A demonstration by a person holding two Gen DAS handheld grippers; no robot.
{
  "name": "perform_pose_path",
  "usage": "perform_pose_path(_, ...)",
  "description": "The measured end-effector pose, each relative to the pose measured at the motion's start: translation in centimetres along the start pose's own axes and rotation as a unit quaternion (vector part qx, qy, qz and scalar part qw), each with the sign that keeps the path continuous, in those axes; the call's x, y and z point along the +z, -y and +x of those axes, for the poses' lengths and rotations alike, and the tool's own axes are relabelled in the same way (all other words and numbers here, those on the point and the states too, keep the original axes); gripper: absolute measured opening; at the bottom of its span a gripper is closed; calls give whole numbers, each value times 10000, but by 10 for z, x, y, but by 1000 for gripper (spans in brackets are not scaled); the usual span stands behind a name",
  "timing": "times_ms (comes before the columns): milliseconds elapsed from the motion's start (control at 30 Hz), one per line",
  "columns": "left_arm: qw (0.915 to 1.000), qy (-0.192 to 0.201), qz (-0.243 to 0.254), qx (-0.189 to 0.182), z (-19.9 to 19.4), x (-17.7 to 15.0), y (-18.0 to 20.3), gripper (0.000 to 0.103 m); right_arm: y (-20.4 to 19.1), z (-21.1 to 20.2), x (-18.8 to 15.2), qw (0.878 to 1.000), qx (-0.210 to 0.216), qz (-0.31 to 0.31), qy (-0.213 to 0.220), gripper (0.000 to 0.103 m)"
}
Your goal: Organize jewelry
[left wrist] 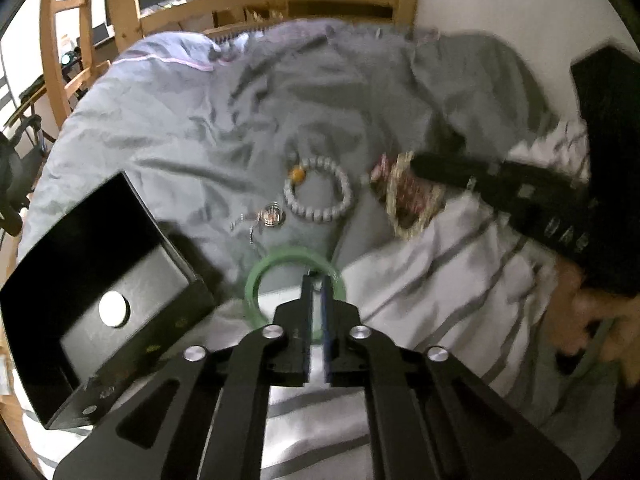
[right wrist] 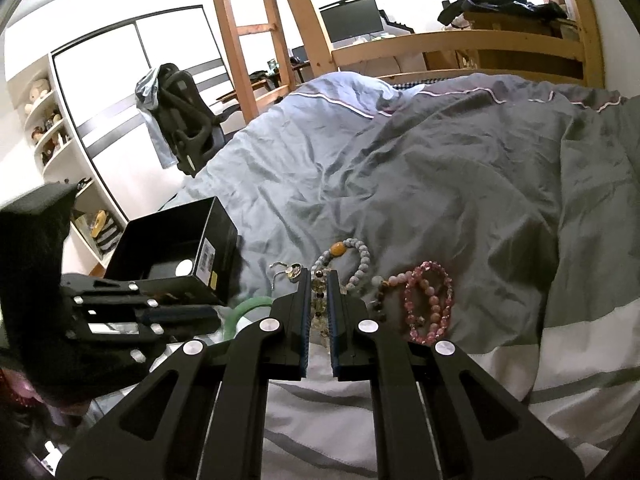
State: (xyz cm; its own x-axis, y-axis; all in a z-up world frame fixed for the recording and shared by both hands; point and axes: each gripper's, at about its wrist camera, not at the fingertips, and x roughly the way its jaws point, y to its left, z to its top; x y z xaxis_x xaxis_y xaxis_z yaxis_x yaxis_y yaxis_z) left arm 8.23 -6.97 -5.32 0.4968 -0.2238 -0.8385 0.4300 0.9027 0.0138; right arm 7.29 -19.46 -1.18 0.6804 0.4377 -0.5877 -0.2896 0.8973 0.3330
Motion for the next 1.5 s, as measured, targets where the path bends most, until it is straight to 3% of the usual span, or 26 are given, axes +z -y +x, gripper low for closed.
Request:
perform_pose_path(33, 10000, -54, 43, 28, 4, -2, 2, 48, -1, 1, 0, 10000, -21, -20, -22, 9)
perform_pose_path(100, 9996, -38, 225, 180, 12, -5, 9, 65, -1, 3, -1, 10000, -32, -41, -46, 9)
perform_pose_path(200, 9981, -204, 466, 342, 32, -6, 17, 61, -2, 4, -2, 9999, -27, -72, -69, 9)
perform_pose_path(300, 9964, -597, 485, 368, 54, -10, 14, 34, -2, 5, -2, 9999, -32, -70, -83, 9)
perform_pose_path(367, 9966, -657, 404, 287, 58, -10, 9, 27, -2, 6, -3, 9999, -27, -57, -91, 9)
perform_pose_path(433, 9974, -606, 334, 175, 53, -6, 8, 13, -2, 5, -3, 9999, -35, -71, -83, 9)
perform_pose_path(700, 9993, -273, 146, -202, 30, 0, 8, 8, 0, 4, -2, 10000, -27, -15, -20, 9)
perform_pose_path(1000, 9994, 89, -40, -340, 4, 8, 3, 8, -3, -1, 0, 10000, 16, -34, 76, 9)
perform_pose_path(1500, 9955, 693, -627, -164, -53, 9, -30, 9, -46, -13, 8, 9986, 250, -455, 124, 9)
